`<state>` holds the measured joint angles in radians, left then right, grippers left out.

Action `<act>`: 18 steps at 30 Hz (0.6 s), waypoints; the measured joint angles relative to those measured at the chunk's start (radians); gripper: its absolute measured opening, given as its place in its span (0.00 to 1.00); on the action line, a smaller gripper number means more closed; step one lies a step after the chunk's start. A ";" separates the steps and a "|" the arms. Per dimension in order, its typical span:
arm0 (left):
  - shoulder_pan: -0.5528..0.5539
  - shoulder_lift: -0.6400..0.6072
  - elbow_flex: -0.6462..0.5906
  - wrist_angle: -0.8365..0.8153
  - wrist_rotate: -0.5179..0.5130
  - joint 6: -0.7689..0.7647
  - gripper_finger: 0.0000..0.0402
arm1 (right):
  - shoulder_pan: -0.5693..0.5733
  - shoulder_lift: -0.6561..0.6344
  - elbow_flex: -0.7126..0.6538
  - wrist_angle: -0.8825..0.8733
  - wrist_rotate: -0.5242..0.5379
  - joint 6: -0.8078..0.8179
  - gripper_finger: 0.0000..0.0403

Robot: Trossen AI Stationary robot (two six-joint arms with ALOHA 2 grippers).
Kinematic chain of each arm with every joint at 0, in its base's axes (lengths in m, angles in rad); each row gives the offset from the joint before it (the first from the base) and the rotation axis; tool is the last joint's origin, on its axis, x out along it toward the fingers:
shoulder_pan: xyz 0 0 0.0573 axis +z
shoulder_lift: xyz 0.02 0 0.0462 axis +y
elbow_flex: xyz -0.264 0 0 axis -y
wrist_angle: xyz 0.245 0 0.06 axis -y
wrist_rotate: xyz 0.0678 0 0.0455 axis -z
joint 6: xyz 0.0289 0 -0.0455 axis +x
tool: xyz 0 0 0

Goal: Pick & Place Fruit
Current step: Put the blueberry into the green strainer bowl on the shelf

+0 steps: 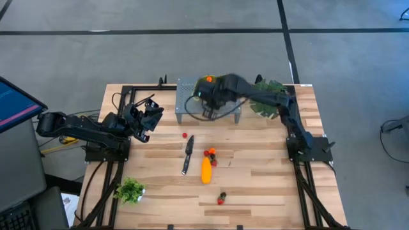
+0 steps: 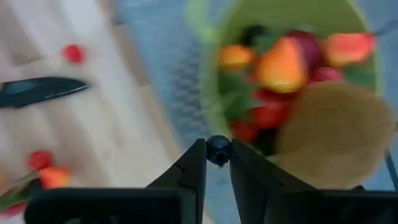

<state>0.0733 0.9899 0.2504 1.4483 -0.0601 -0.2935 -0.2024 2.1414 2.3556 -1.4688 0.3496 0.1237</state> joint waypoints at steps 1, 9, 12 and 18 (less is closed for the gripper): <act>0.000 0.000 0.000 0.000 0.000 0.000 0.26 | -0.025 0.000 0.000 0.000 -0.015 -0.004 0.13; 0.000 0.000 0.000 0.000 0.001 0.000 0.26 | -0.142 0.000 -0.001 0.072 -0.122 -0.003 0.13; 0.000 0.000 0.000 0.000 0.001 0.000 0.26 | -0.148 0.000 -0.001 0.092 -0.176 0.004 0.13; 0.000 0.000 0.000 0.000 0.002 0.000 0.26 | -0.117 0.000 -0.001 0.093 -0.194 -0.005 0.16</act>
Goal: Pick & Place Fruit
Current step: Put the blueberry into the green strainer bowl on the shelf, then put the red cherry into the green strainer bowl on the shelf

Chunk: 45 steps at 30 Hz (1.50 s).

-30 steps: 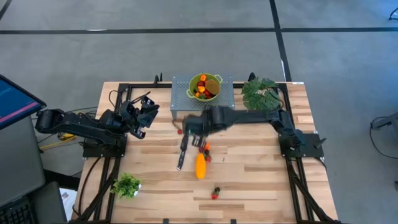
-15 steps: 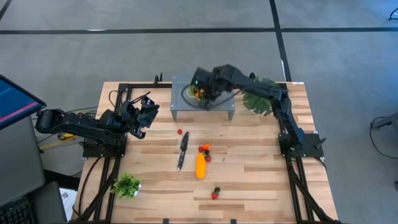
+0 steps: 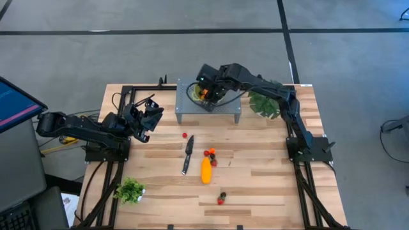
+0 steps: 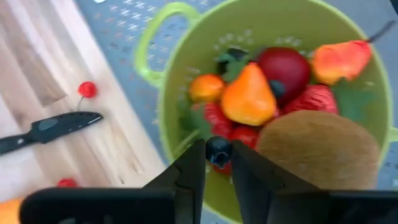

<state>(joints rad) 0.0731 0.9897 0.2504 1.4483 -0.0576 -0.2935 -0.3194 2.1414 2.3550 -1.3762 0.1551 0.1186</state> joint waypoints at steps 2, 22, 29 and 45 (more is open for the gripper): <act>0.000 0.000 0.000 0.000 0.002 0.000 0.26 | 0.010 0.000 0.000 0.000 0.000 -0.018 0.18; 0.000 0.000 0.000 0.000 -0.003 0.000 0.26 | 0.021 -0.030 -0.003 -0.095 0.028 -0.005 0.39; 0.000 0.000 0.000 0.000 -0.003 0.000 0.26 | 0.121 -0.141 -0.003 -0.040 0.026 -0.053 0.24; 0.000 0.000 0.000 0.000 -0.002 0.000 0.26 | 0.521 -0.423 -0.023 0.089 0.189 -0.074 0.02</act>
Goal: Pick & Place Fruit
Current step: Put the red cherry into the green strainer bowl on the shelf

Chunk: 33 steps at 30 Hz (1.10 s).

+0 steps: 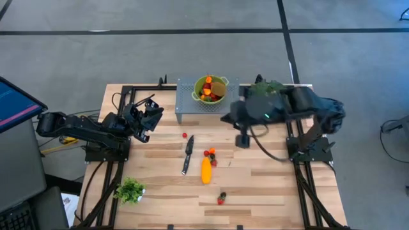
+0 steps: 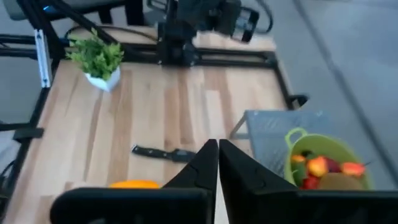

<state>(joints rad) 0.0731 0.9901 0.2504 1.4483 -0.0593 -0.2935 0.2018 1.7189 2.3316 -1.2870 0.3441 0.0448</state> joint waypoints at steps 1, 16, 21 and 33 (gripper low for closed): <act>0.000 0.000 0.000 0.000 0.000 0.000 0.26 | 0.028 -0.015 -0.013 -0.004 0.043 0.001 0.03; 0.000 0.000 0.000 0.000 0.003 0.000 0.26 | 0.331 -0.555 -0.957 0.458 0.336 0.158 0.00; 0.000 0.000 0.000 0.000 0.003 0.000 0.26 | 0.379 -0.870 -1.377 0.726 0.337 0.174 0.00; 0.000 0.000 0.000 0.000 -0.001 0.000 0.26 | 0.425 -1.478 -1.786 0.815 0.334 0.158 0.01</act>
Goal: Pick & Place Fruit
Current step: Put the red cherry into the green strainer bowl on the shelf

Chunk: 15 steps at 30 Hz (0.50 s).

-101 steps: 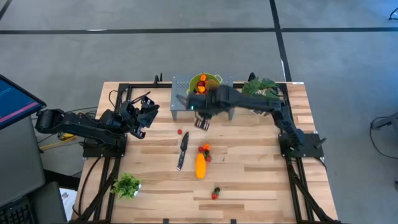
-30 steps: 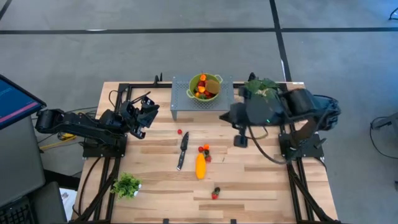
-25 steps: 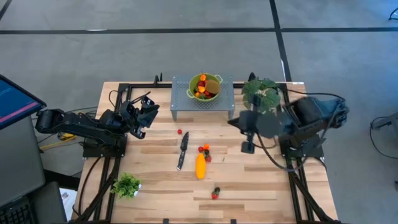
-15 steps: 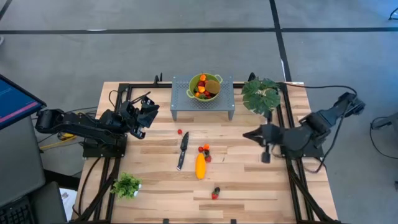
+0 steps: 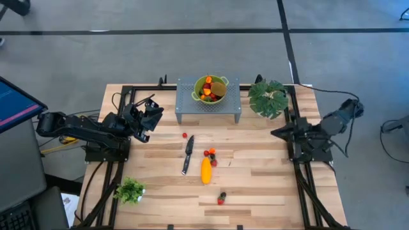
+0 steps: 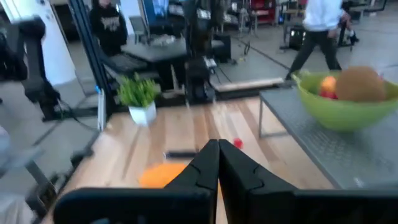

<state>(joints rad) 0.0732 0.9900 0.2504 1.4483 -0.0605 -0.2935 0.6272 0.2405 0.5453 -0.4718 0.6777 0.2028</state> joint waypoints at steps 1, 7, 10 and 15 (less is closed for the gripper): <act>0.000 0.000 0.000 0.000 0.000 0.000 0.26 | 0.000 -0.042 -0.008 -0.037 0.001 0.000 0.01; 0.000 0.000 0.000 0.000 0.000 0.000 0.26 | -0.001 -0.238 -0.011 -0.142 0.003 0.025 0.01; 0.000 0.000 0.000 0.000 0.001 0.000 0.26 | -0.004 -0.234 0.014 -0.171 0.003 0.033 0.01; -0.002 0.000 0.000 0.006 0.001 -0.002 0.26 | -0.006 -0.213 0.021 -0.139 -0.005 0.033 0.01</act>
<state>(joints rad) 0.0715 0.9897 0.2504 1.4540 -0.0590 -0.2954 0.6212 0.0272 0.5659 -0.6105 0.6730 0.2362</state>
